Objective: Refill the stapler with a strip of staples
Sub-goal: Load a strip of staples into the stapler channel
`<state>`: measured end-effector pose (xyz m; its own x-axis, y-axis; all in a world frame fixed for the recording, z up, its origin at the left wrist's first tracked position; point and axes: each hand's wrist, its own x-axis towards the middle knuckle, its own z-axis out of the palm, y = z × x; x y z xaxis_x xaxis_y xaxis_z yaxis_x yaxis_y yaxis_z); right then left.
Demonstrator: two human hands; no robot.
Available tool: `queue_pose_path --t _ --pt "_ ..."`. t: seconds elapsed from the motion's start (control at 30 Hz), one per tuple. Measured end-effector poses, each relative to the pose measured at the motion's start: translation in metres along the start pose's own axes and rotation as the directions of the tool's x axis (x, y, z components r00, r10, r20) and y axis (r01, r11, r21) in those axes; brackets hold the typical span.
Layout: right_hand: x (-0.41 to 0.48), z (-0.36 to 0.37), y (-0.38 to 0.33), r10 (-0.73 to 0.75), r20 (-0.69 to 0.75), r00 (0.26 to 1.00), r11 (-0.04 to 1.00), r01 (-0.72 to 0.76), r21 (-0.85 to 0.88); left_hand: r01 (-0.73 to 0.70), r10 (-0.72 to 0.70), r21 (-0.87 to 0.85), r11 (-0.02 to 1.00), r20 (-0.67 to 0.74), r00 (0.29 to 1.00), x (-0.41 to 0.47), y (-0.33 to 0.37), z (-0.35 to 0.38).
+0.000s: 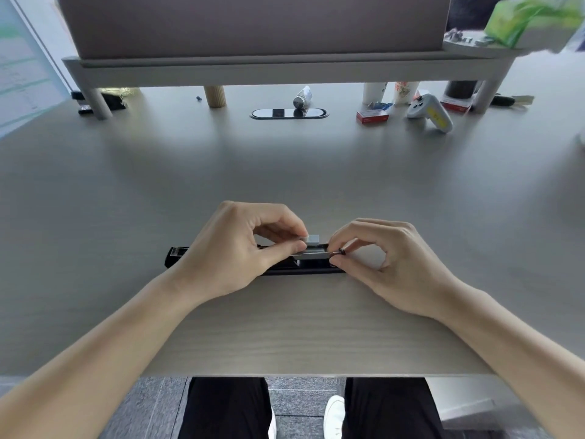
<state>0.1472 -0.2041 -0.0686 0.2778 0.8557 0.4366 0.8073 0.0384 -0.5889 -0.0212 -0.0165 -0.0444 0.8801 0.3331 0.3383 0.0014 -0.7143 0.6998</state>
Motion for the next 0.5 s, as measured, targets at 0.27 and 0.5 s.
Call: queue_pose_path --t 0.27,0.5 --pt "-0.0014 -0.0006 0.0003 0.017 -0.013 1.0 1.0 -0.017 0.013 -0.019 0.019 0.037 0.999 0.012 1.0 -0.0038 0.0011 -0.0014" --pt "-0.0033 -0.0025 -0.0001 0.042 -0.027 0.999 0.998 -0.041 0.053 -0.099 0.099 0.106 0.989 0.007 0.995 -0.0031 0.002 -0.0011"
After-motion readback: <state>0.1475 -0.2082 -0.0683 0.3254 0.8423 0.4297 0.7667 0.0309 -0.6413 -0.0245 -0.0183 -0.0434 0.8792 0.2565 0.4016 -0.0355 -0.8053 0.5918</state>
